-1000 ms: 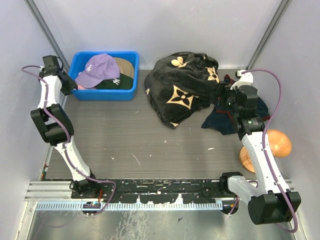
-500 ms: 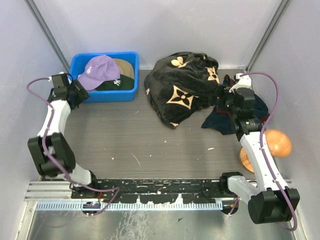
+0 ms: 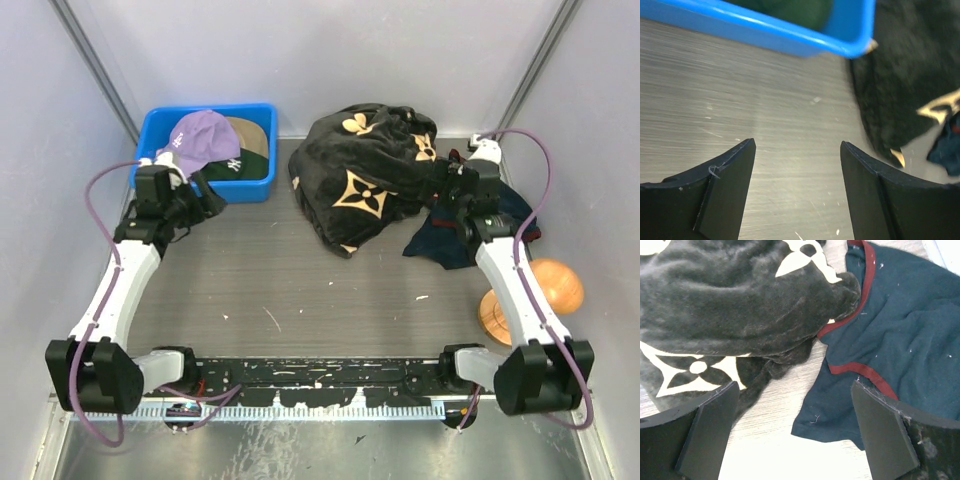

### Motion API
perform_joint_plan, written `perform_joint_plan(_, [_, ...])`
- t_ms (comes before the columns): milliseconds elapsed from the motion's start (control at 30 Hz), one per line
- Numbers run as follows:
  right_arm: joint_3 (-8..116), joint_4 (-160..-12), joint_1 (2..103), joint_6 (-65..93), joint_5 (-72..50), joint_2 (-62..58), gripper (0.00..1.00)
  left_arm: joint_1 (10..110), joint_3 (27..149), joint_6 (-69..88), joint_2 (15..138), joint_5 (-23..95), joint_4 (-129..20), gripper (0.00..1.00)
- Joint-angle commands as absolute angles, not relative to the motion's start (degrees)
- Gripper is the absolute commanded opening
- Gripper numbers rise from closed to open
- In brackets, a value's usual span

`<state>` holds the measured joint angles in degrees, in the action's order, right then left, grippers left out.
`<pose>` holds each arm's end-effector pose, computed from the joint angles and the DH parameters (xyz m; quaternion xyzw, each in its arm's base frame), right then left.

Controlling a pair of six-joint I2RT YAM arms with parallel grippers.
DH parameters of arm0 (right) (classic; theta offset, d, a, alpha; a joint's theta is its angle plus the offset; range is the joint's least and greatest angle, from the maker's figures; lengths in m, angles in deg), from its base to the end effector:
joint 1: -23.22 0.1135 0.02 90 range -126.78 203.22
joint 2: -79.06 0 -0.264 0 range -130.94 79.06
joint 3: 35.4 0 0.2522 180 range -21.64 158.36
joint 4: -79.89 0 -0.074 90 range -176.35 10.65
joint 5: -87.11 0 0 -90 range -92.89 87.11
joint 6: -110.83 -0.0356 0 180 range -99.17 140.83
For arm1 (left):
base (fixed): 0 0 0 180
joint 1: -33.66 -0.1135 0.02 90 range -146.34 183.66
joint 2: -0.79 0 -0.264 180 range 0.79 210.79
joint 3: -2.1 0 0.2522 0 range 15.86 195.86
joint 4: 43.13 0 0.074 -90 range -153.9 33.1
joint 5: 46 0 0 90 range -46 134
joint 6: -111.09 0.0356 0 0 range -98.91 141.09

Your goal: Stack the hats

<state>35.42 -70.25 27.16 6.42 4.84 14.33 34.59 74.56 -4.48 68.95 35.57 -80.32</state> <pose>0.2578 0.0130 0.3349 0.1129 0.8288 0.0312 0.5471 0.2649 -0.0095 0.3182 -0.1526 0.8633 -0.1721 0.4492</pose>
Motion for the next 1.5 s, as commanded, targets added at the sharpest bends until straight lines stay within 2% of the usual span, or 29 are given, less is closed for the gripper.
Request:
perform_joint_plan(0, [42.4,-64.1,26.9,4.2,5.0,7.3,1.0,44.4,73.5,-5.1,67.1,35.1,-79.1,0.76])
perform_joint_plan(167, [44.5,-56.9,25.9,1.5,4.7,0.9,1.0,58.4,74.7,-6.1,69.9,40.8,-79.5,0.75])
perform_joint_plan(300, [43.9,-52.7,18.9,-3.4,1.1,-3.4,1.0,67.6,75.7,-8.3,75.7,45.7,-79.2,0.75])
perform_joint_plan(467, [43.8,-50.9,12.2,-8.5,-3.0,-11.0,0.97,71.1,80.0,-9.8,83.3,46.6,-80.2,0.74])
perform_joint_plan(533, [44.4,-52.0,12.0,-9.3,-1.7,-13.8,0.83,71.1,82.2,-10.1,85.2,46.9,-80.9,0.74])
perform_joint_plan(700, [48.3,-55.0,12.1,-11.7,-1.3,-23.3,0.14,71.1,87.5,-8.6,89.1,47.7,-82.9,0.75])
perform_joint_plan(733, [49.5,-55.0,12.1,-11.8,-0.9,-25.7,0.05,71.1,88.3,-8.3,89.8,48.4,-83.6,0.75])
perform_joint_plan(767, [50.9,-54.7,12.0,-12.0,-0.2,-27.8,0.02,71.1,89.0,-8.0,90.3,49.0,-84.1,0.75])
perform_joint_plan(1100, [68.6,-51.8,11.4,-11.4,9.0,-43.8,0.03,68.8,94.3,-5.6,94.8,52.5,-91.0,0.78])
perform_joint_plan(1267, [81.3,-52.2,11.7,-9.1,7.6,-49.9,0.03,63.8,93.5,-7.8,95.9,50.7,-91.3,0.78])
perform_joint_plan(1467, [94.5,-61.1,12.2,-5.2,1.9,-53.5,0.0,61.8,95.8,-8.2,100.1,50.3,-92.0,0.78])
